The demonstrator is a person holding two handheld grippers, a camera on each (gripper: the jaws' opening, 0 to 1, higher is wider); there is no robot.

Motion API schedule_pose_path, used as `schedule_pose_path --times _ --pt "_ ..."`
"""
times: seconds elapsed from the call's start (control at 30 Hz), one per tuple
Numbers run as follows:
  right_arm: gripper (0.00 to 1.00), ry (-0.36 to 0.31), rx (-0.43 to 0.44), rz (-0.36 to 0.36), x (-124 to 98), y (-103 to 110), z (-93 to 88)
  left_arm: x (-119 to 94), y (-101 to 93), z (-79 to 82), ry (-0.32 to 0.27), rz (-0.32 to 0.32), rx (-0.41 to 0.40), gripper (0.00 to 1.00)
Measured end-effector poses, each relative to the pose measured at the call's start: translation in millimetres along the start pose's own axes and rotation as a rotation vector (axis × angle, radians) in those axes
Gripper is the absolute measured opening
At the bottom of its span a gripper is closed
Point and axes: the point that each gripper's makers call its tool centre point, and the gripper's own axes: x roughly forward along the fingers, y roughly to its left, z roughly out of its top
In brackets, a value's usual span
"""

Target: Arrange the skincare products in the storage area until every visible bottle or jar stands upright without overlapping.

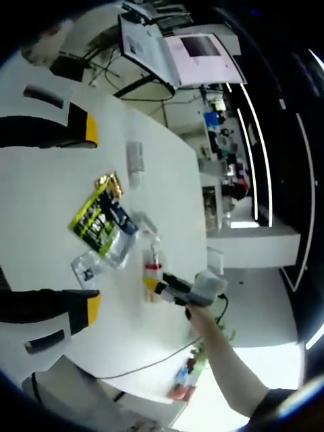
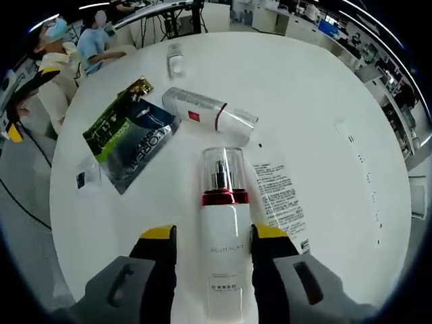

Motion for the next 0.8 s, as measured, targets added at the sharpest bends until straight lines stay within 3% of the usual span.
schedule_pose_path --times 0.17,0.37,0.5,0.6,0.8 --pt "0.40 0.038 -0.028 0.001 2 -3 3.9 -1 -0.9 1.8 0.001 0.002 -0.006 0.78" --pt "0.39 0.117 -0.079 -0.018 4 3 -6.2 -2 -1.8 3.3 0.001 0.001 -0.007 0.77" --pt "0.31 0.090 -0.052 -0.024 4 -1 -3.6 -1 -2.3 2.6 0.003 -0.001 -0.004 0.77" --pt "0.29 0.079 -0.099 -0.034 3 0 -0.2 0 -2.9 2.6 0.006 -0.001 0.001 0.77" --pt "0.27 0.038 -0.094 -0.059 4 -4 -4.7 1 -3.8 1.9 0.010 -0.001 0.018 0.77"
